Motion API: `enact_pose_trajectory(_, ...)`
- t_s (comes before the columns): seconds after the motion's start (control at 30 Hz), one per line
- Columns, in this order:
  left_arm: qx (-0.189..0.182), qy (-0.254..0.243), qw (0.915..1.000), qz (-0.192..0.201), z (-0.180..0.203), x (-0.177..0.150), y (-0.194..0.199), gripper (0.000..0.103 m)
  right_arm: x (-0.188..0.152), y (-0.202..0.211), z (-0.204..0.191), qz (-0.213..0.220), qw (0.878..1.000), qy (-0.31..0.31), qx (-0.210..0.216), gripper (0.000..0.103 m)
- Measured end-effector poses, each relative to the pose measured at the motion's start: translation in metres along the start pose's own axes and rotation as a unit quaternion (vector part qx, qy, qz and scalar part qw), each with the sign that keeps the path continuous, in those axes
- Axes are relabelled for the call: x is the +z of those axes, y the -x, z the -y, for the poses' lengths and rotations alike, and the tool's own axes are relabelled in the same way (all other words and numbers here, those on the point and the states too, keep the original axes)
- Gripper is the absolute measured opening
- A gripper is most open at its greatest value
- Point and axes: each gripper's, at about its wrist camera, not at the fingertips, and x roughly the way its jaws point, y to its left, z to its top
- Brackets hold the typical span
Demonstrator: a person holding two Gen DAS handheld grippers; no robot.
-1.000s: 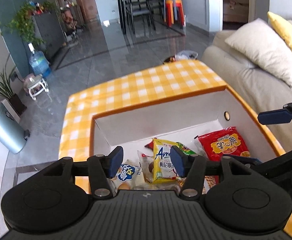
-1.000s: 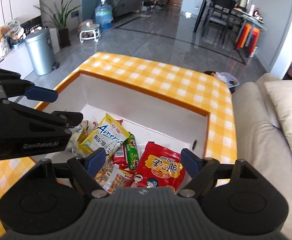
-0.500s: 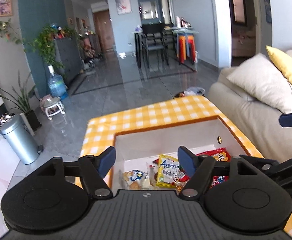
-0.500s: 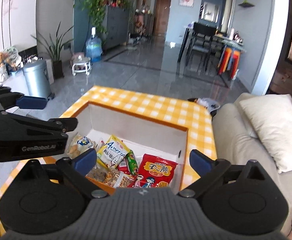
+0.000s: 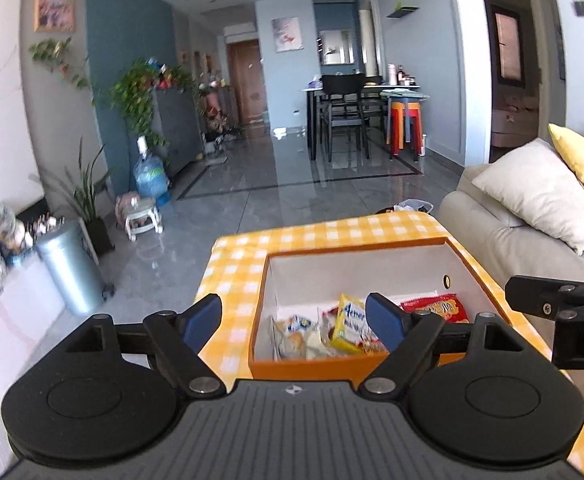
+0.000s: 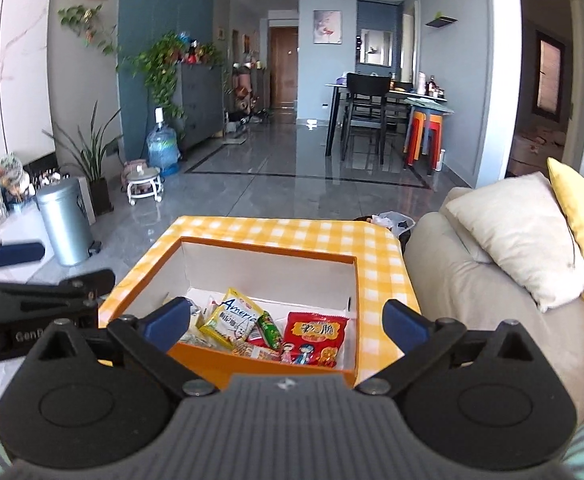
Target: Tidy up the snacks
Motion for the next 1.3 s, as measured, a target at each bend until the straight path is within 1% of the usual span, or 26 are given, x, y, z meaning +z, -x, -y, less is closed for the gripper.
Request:
enact_pose_trajectory(0.13,0.002,0.003,0.9996,-0.026,-0.002,-0.013,0.002,0.096,-0.011,0.007,-0.003,-0.002,1.0,-0.005,0.003,0.099)
enact_pose_trajectory(0.3,0.007,0.005,0.9983,-0.057,-0.003,-0.023,-0.006,0.096,-0.024,0.0,-0.006,-0.03,1.0,-0.004,0.009,0.099)
enact_pose_trajectory(0.43,0.006,0.008,0.9971,-0.075,0.0,-0.034,-0.007,0.096,-0.033,-0.005,-0.006,-0.046,0.999,-0.002,0.005,0.099)
enact_pose_trajectory(0.6,0.004,0.005,0.9961,-0.088,0.003,-0.04,-0.012,0.096,-0.039,-0.01,-0.006,-0.052,0.999,-0.001,0.006,0.099)
enact_pose_trajectory(0.93,0.008,0.005,0.9949,-0.1,0.001,-0.042,-0.015,0.096,-0.043,-0.018,-0.009,-0.06,0.998,-0.002,0.006,0.099)
enact_pose_trajectory(1.3,0.008,0.002,0.9954,-0.095,0.0,-0.038,-0.013,0.096,-0.041,-0.016,-0.009,-0.054,0.999,-0.002,0.005,0.099)
